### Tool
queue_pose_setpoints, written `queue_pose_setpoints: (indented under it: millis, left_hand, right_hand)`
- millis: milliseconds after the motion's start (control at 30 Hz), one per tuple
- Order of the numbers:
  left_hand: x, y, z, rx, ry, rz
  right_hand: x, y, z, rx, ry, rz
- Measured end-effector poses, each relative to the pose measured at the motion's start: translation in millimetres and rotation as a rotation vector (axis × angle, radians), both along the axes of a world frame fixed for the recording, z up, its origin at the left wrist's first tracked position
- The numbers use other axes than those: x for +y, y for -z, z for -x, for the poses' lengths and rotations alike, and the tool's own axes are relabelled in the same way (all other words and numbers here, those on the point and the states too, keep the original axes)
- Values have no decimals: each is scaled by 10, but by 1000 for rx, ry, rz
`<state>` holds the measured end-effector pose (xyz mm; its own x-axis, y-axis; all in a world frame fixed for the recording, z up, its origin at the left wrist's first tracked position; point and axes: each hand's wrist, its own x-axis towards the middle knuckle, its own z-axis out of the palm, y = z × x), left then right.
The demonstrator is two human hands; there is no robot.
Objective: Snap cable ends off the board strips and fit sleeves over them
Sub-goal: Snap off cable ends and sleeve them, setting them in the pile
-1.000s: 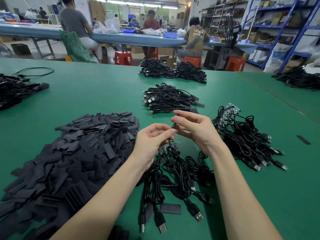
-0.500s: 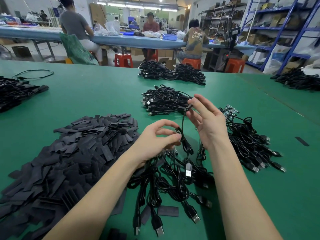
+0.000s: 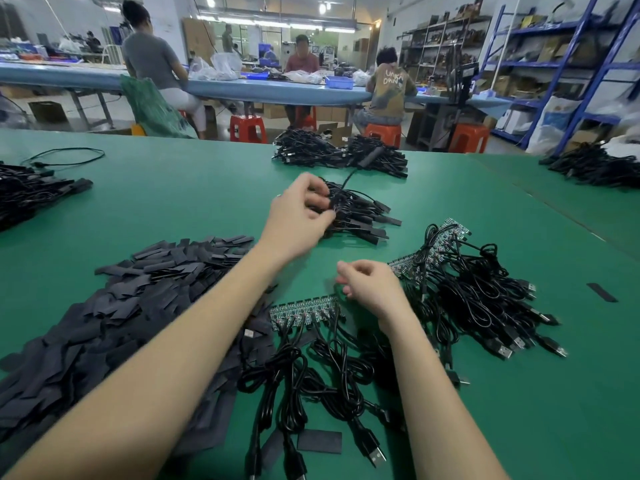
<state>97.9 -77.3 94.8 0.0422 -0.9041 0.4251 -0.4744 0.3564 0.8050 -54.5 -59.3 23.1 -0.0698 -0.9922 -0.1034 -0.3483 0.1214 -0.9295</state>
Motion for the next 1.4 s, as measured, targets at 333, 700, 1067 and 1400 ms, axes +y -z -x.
queue_pose_setpoints:
  millis: [333,700,1067,1400]
  left_hand:
    - [-1262,-341,190,-913,-112,26]
    - [-966,15,-32,-768,-7,12]
    - [369,555,-200,-280,97,-178]
    - [386,510,-359,-15,372,-504]
  right_hand:
    - [-35,66,-15,174,-9,59]
    - [-20,47,-31,175,-9,69]
    - [77,-302,20,529,-281,-65]
    - [162,-317,114,-331,-299,-223]
